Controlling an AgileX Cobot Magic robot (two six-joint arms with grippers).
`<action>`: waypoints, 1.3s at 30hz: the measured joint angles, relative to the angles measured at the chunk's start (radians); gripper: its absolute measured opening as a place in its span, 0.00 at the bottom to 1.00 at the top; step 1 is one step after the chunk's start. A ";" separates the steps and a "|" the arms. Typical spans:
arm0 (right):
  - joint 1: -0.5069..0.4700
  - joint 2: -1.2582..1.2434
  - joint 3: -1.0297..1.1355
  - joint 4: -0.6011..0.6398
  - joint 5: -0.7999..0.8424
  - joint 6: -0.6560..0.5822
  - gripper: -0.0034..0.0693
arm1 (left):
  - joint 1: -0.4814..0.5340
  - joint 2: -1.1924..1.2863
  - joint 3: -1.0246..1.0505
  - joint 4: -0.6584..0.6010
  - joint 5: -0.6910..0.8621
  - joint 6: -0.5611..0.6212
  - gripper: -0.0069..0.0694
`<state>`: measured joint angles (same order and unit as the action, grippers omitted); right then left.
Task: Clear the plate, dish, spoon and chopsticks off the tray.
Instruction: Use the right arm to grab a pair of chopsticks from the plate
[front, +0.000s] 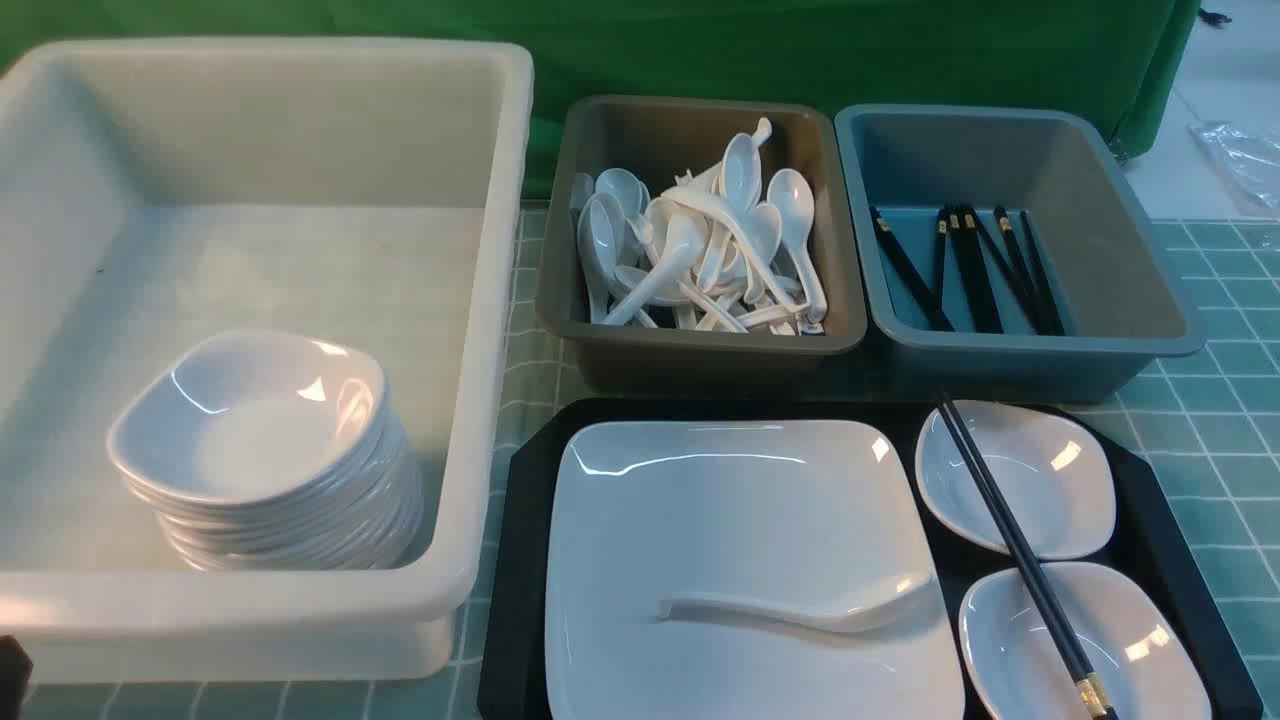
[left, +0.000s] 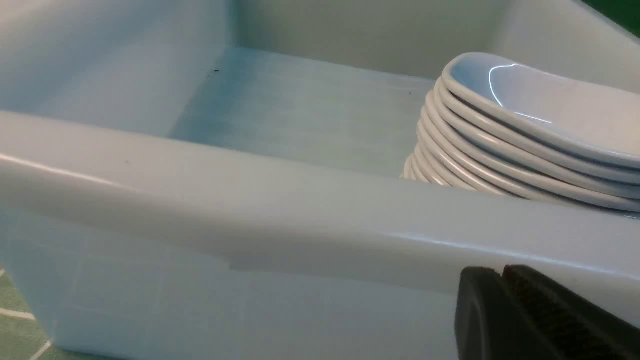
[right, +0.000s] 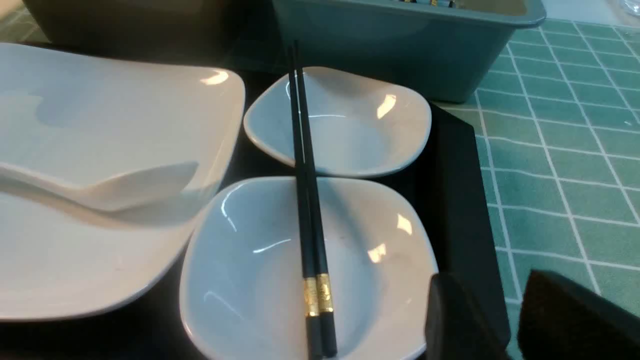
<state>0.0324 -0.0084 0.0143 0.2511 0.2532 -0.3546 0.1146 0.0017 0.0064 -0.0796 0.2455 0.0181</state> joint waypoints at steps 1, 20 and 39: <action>0.000 0.000 0.000 0.000 0.000 0.000 0.38 | 0.000 0.000 0.000 0.000 0.000 0.000 0.11; 0.000 0.000 0.000 0.000 0.000 0.000 0.38 | 0.000 0.000 0.000 -0.028 -0.054 -0.009 0.11; 0.000 0.000 0.000 0.000 0.000 0.000 0.38 | 0.000 0.000 0.000 -0.289 -0.463 -0.337 0.11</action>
<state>0.0324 -0.0084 0.0143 0.2511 0.2532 -0.3546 0.1146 0.0017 0.0066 -0.3683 -0.2180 -0.3185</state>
